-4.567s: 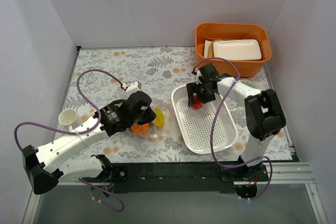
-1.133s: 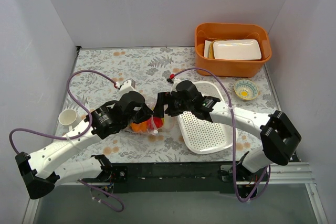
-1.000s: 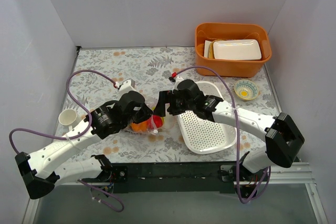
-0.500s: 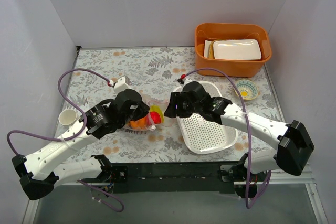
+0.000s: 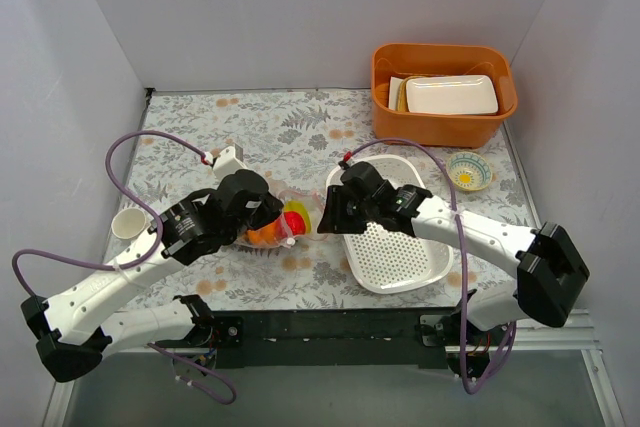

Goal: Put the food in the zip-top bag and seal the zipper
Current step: Place the fake fruit in the zipper food storage bag, then adjust the zipper food storage bag at the center of the board.

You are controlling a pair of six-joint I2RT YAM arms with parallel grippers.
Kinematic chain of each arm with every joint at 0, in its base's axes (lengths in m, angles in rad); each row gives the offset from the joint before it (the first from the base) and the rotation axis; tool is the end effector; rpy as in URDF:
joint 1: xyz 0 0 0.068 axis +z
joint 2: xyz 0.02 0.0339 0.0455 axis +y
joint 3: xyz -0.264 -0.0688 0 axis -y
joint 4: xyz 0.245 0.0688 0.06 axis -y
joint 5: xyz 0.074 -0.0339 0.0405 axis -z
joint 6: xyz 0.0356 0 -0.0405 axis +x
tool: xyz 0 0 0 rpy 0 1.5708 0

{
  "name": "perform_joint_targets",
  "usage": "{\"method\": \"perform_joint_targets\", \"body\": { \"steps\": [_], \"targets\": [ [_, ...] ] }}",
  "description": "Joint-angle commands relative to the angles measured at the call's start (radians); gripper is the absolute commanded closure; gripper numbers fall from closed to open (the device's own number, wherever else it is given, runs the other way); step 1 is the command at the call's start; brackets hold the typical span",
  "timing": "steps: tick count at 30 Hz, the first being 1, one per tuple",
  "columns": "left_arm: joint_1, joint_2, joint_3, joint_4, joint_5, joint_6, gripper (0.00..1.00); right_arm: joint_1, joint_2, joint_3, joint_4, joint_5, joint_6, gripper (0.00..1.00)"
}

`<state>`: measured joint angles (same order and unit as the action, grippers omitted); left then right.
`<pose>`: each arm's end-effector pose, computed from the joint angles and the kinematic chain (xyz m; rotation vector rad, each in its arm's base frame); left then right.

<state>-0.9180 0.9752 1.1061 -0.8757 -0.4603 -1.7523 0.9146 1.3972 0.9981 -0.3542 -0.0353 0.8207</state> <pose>0.1248 -0.1372 0.3517 -1.1846 2.0715 -0.8816 0.1841 0.2411 0.2587 -0.1367 2.5013 0.8563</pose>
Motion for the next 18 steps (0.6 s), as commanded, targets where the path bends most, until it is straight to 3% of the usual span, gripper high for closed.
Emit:
{"method": "perform_joint_targets", "body": {
  "steps": [1,5,11,15,18],
  "targets": [
    [0.004,-0.032,0.035,0.014,-0.026,-0.01,0.98,0.01,0.029,0.019,-0.014,0.023,0.021,0.48],
    [0.004,-0.029,0.034,0.017,-0.018,-0.01,0.98,0.017,0.051,0.022,0.018,0.021,0.018,0.48],
    [0.004,-0.033,0.035,0.012,-0.015,-0.006,0.97,0.015,0.071,0.042,0.029,0.061,-0.005,0.71],
    [0.004,-0.04,0.024,0.017,0.002,-0.003,0.96,0.015,0.092,0.088,-0.001,0.1,-0.021,0.98],
    [0.004,-0.033,0.014,0.017,0.018,0.002,0.96,0.015,0.1,0.132,-0.045,0.123,-0.04,0.99]
  ]
}}
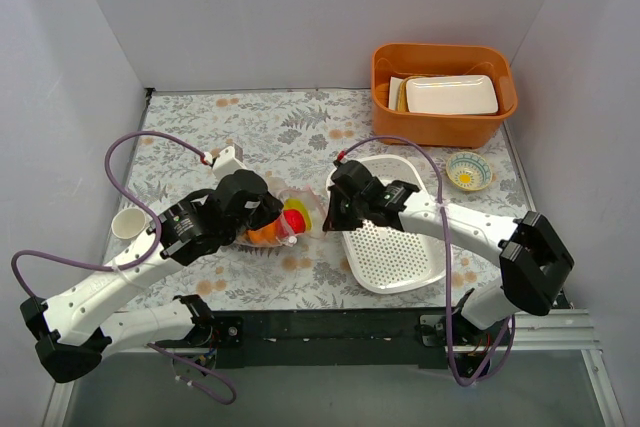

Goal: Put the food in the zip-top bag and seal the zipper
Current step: Adjust the zipper food storage bag at the center of the board.

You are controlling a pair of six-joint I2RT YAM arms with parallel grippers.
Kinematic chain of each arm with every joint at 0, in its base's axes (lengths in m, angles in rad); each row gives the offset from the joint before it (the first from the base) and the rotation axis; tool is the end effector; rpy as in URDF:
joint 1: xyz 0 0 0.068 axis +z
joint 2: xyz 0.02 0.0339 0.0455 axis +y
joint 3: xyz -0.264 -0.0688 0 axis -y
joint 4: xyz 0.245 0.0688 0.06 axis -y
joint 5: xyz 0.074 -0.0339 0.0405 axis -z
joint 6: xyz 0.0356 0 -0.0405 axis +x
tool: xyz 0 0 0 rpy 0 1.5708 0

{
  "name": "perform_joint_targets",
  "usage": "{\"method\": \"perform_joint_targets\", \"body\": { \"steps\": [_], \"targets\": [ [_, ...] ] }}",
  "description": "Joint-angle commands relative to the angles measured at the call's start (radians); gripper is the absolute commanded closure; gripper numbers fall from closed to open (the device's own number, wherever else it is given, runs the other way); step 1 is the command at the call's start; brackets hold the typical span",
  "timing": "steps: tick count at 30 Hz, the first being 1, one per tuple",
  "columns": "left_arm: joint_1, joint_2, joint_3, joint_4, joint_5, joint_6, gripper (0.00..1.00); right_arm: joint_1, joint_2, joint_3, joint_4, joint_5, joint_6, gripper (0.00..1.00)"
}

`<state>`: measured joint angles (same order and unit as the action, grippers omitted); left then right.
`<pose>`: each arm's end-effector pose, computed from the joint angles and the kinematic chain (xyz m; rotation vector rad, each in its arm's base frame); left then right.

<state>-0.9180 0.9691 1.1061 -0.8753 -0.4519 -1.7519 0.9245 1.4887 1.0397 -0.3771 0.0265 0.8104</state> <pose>0.1238 -0.1363 0.3527 -1.1832 2.0750 -0.8938 0.1931 0.2544 0.2437 -0.1319 2.5395 0.7357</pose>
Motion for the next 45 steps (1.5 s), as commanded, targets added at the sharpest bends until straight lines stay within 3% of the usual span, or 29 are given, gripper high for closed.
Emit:
{"method": "perform_joint_targets", "body": {
  "steps": [1,18,24,28,34,40,45],
  "targets": [
    [0.004,-0.024,0.011,0.022,0.016,0.008,0.96,0.007,0.004,0.097,-0.016,0.061,-0.039,0.99],
    [0.005,0.14,0.041,0.113,0.231,0.131,0.99,0.005,-0.087,0.227,0.053,-0.003,-0.151,0.99],
    [0.01,0.151,0.224,0.007,0.125,0.129,0.97,0.005,-0.084,0.348,0.037,-0.052,-0.189,0.97],
    [0.011,0.163,0.415,-0.173,0.03,0.098,0.99,0.002,-0.025,0.511,-0.095,-0.059,-0.217,0.96],
    [0.011,0.152,0.605,-0.319,-0.045,0.046,0.99,-0.004,0.025,0.646,-0.166,-0.088,-0.257,0.97],
    [0.014,0.134,0.507,-0.383,-0.16,-0.021,0.96,-0.033,0.031,0.666,-0.184,-0.094,-0.264,0.94],
    [0.024,0.135,0.423,-0.364,-0.14,-0.026,0.95,-0.041,0.045,0.685,-0.223,-0.092,-0.274,0.96]
  ]
}}
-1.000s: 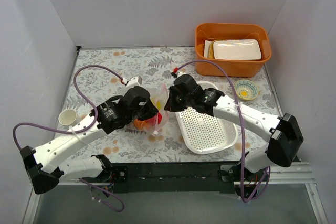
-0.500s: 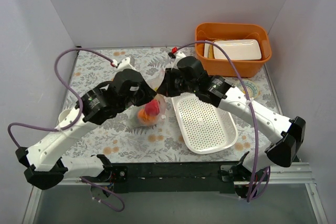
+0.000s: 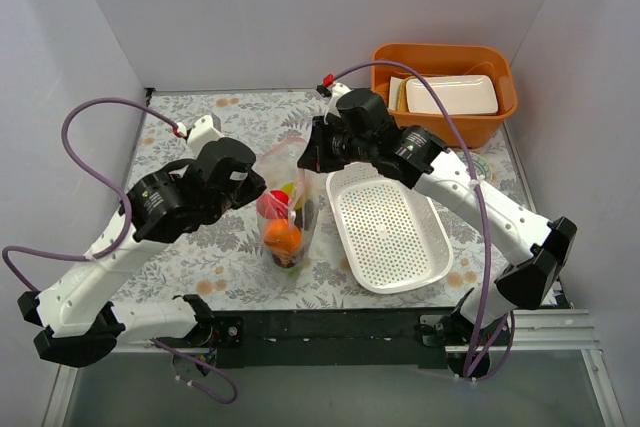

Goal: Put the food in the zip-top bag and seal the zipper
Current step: Adjust the zipper food storage bag at the center of the board.

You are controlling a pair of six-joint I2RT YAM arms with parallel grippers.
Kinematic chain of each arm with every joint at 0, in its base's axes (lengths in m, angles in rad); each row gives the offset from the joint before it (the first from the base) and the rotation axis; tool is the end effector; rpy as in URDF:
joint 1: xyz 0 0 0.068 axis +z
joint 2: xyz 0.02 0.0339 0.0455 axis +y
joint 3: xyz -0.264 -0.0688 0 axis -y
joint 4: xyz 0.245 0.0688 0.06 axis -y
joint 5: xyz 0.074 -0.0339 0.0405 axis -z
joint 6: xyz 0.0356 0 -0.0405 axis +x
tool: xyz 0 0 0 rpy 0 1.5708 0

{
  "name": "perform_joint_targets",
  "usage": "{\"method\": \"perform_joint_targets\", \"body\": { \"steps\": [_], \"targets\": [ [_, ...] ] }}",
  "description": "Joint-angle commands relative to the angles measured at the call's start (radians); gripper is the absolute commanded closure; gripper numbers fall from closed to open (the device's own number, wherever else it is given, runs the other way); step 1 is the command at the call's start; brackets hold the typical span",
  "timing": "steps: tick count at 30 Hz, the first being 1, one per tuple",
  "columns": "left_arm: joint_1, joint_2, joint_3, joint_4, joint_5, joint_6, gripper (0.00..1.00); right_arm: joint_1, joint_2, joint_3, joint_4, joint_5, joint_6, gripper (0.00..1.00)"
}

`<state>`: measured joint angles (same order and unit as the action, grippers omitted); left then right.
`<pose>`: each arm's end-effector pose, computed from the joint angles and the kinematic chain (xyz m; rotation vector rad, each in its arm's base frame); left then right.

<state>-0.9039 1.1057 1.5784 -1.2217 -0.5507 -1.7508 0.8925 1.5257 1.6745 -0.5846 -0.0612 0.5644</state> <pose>0.1191 -0.1211 0.4434 -1.2044 1.9825 -0.8168 0.2121 0.2667 0.4267 -0.3922 2.1128 0.9608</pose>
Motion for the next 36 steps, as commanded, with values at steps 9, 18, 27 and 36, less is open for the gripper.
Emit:
{"method": "perform_joint_targets", "body": {
  "steps": [9,18,27,36],
  "targets": [
    [0.011,0.008,0.063,0.133,-0.041,0.106,0.96,-0.009,-0.033,-0.047,0.074,-0.06,-0.006,0.94],
    [0.022,0.091,0.221,0.048,-0.109,0.154,0.98,-0.009,0.011,-0.01,0.127,-0.132,0.0,0.94],
    [0.036,0.076,0.255,-0.015,-0.161,0.176,0.84,-0.01,0.073,0.048,0.129,-0.14,0.02,0.95],
    [0.036,-0.03,-0.03,-0.001,-0.016,0.099,0.35,-0.009,0.002,-0.029,0.123,-0.089,0.023,0.94]
  ]
}}
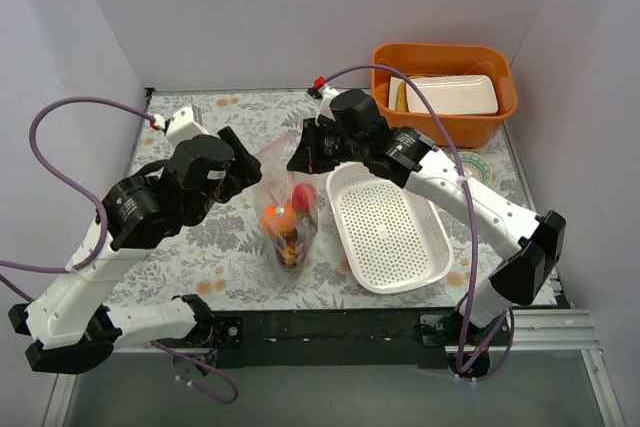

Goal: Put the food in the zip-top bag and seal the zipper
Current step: Adjust the zipper food storage bag at the center of the board.

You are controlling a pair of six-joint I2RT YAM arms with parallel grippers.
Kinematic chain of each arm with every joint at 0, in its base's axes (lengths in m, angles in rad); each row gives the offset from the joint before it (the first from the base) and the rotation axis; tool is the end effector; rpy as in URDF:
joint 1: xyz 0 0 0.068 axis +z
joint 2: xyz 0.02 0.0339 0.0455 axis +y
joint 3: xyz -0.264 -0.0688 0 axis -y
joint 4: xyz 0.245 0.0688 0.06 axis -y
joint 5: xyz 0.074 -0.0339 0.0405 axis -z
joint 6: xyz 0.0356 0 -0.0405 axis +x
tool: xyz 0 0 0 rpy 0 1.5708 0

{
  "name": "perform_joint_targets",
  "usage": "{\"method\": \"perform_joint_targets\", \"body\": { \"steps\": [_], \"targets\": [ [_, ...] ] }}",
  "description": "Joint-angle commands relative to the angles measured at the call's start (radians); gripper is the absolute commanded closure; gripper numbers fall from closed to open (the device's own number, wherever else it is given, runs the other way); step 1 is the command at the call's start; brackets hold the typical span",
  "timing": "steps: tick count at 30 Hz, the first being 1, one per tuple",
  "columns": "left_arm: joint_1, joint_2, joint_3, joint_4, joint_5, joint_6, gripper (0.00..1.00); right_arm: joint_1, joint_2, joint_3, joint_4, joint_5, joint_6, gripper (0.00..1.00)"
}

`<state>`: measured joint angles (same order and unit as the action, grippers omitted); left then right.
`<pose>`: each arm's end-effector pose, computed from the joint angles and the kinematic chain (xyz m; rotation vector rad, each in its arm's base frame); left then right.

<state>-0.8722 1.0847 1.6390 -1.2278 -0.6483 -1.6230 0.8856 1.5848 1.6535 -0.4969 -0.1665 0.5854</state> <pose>0.1151 -0.1037 0.4630 -1.1159 1.8797 -0.7548 0.2253 0.2850 0.4088 -0.4393 2.1269 1.0695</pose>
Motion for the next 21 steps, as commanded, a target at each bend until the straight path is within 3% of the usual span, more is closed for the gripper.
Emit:
{"method": "perform_joint_targets", "body": {
  "steps": [1,8,11,12,19,21],
  "targets": [
    [0.004,-0.006,-0.102,0.013,0.099,-0.034,0.35,-0.004,-0.059,-0.008,0.032,0.016,0.002,0.94],
    [0.006,0.03,-0.159,0.086,0.182,-0.02,0.36,-0.002,-0.072,-0.021,0.029,0.019,-0.001,0.93],
    [0.004,0.061,-0.157,0.062,0.164,-0.034,0.48,-0.002,-0.078,-0.024,0.023,0.021,-0.006,0.93],
    [0.006,0.067,-0.156,0.054,0.158,-0.04,0.59,-0.002,-0.082,-0.026,0.021,0.025,-0.007,0.93],
    [0.013,0.055,-0.097,0.03,0.073,-0.028,0.97,-0.002,-0.086,-0.04,0.026,0.013,-0.01,0.93],
    [0.022,0.067,-0.05,0.001,0.046,-0.006,1.0,-0.002,-0.069,-0.034,0.043,-0.016,-0.006,0.93]
  ]
}}
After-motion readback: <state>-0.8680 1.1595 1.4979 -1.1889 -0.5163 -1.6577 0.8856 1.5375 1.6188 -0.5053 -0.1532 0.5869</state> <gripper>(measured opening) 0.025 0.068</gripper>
